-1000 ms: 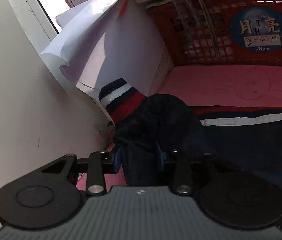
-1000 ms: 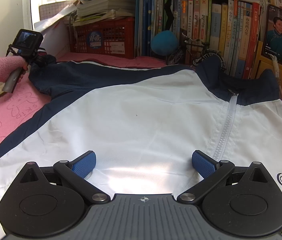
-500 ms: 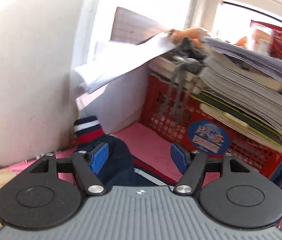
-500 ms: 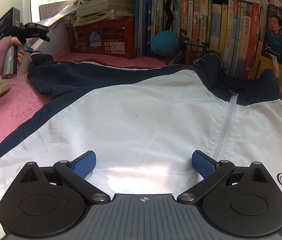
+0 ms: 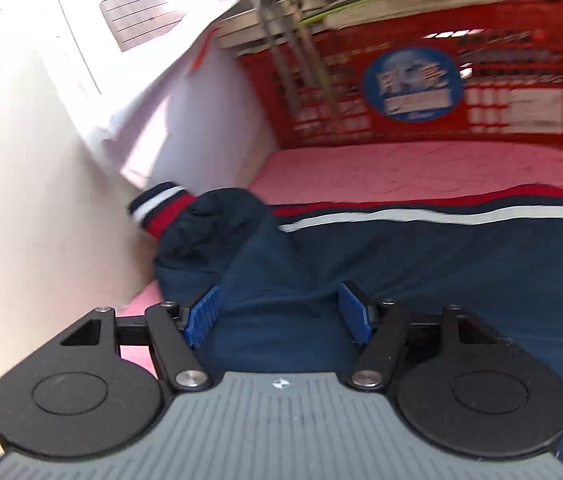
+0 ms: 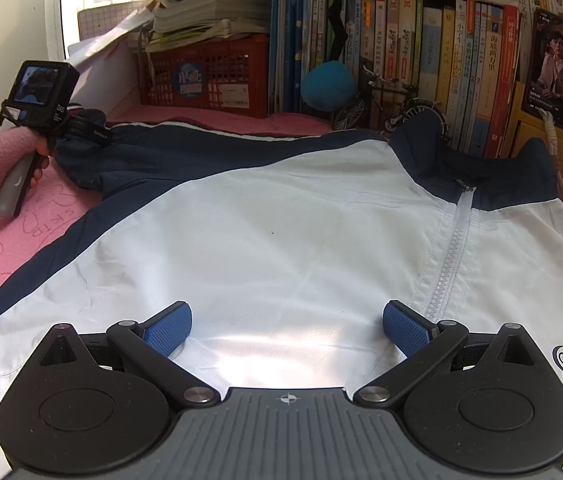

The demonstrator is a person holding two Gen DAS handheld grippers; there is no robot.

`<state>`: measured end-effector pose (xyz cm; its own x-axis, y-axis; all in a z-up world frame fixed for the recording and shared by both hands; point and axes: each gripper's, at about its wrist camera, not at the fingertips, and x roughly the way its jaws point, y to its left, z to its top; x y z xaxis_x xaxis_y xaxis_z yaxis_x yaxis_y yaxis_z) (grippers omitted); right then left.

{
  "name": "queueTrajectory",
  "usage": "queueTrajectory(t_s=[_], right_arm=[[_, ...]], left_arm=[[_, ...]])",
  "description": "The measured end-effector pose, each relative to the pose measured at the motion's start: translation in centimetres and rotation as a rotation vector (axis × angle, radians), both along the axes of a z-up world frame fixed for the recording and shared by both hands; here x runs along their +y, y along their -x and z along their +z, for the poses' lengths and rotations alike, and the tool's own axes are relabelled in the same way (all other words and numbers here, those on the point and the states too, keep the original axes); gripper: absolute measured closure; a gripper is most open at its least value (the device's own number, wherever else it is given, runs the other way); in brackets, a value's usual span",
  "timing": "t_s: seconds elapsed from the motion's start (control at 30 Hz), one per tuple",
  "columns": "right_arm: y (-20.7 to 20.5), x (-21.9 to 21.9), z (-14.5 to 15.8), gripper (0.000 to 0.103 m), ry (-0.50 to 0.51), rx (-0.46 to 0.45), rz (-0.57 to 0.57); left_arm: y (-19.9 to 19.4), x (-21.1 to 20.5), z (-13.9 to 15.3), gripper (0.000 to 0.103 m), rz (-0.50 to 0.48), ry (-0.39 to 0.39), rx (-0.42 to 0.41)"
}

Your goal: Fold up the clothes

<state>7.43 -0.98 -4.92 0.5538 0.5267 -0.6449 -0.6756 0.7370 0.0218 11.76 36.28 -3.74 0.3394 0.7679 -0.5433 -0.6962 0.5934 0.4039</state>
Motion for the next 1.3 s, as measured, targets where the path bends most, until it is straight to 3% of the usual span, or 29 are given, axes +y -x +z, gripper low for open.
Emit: queueTrajectory(t_s=[0.03, 0.1, 0.17, 0.3, 0.37, 0.47, 0.53, 0.6, 0.67, 0.8, 0.83, 0.9, 0.97, 1.0, 1.07, 1.1, 1.2, 1.27, 1.3], right_arm=[[0.0, 0.0, 0.0, 0.000, 0.000, 0.000, 0.000], [0.0, 0.0, 0.0, 0.000, 0.000, 0.000, 0.000], [0.0, 0.0, 0.0, 0.000, 0.000, 0.000, 0.000], [0.0, 0.0, 0.0, 0.000, -0.001, 0.001, 0.000], [0.0, 0.0, 0.0, 0.000, -0.003, 0.001, 0.000], [-0.3, -0.5, 0.1, 0.000, 0.032, -0.039, -0.021], [-1.5, -2.7, 0.2, 0.000, 0.075, -0.084, -0.114], [-3.5, -6.1, 0.2, 0.001, 0.089, -0.085, -0.222], [-6.0, -10.8, 0.3, 0.001, 0.082, -0.045, -0.361], [-9.4, -22.7, -0.1, 0.000, 0.047, 0.042, -0.704], [-9.5, -25.6, -0.1, 0.001, 0.062, 0.035, -0.786], [-9.1, -29.9, 0.0, 0.001, 0.165, -0.012, -0.963], [-8.8, -32.8, 0.1, 0.001, 0.313, -0.059, -1.112], [-8.5, -33.2, 0.2, 0.009, 0.370, -0.082, -1.133], [-7.8, -34.1, 0.4, 0.013, 0.484, -0.128, -1.173], [-7.3, -33.7, 0.7, 0.013, 0.469, -0.145, -1.144], [-6.1, -29.2, 2.4, 0.013, 0.294, -0.145, -0.911], [-6.0, -25.4, 3.6, 0.014, 0.106, -0.034, -0.712], [-6.4, -23.4, 3.9, 0.022, 0.027, 0.036, -0.630]], left_arm=[[-0.2, 0.2, 0.2, 0.043, 0.036, -0.006, 0.012], [0.8, -1.2, 1.6, 0.047, -0.045, 0.051, -0.101], [1.9, -4.1, 3.0, 0.047, -0.228, 0.092, -0.181], [3.1, -12.4, 5.3, 0.045, -0.625, 0.134, -0.245], [3.6, -15.7, 5.5, 0.042, -0.769, 0.224, -0.257], [3.7, -20.3, 4.2, 0.042, -0.949, 0.291, -0.217], [3.8, -22.4, 2.4, 0.042, -0.992, 0.230, -0.140], [3.7, -23.0, 0.8, 0.040, -0.973, 0.186, -0.085], [3.5, -21.9, 0.9, 0.039, -0.901, 0.177, -0.091], [3.1, -18.8, 0.3, 0.023, -0.814, 0.173, -0.097], [3.0, -18.3, 0.2, 0.024, -0.790, 0.163, -0.095], [2.7, -17.9, 0.0, 0.025, -0.724, 0.084, -0.075], [2.6, -17.3, 0.2, 0.032, -0.664, 0.069, -0.056], [2.7, -17.0, 0.6, 0.037, -0.648, 0.079, -0.068], [3.1, -17.6, 1.7, 0.038, -0.686, 0.105, -0.136], [3.4, -17.8, 2.2, 0.038, -0.707, 0.118, -0.171], [2.6, -20.5, 3.2, 0.038, -0.845, 0.219, -0.198], [1.5, -22.5, 3.4, 0.038, -0.928, 0.304, -0.194], [0.9, -23.7, 3.3, 0.039, -0.961, 0.315, -0.182]])
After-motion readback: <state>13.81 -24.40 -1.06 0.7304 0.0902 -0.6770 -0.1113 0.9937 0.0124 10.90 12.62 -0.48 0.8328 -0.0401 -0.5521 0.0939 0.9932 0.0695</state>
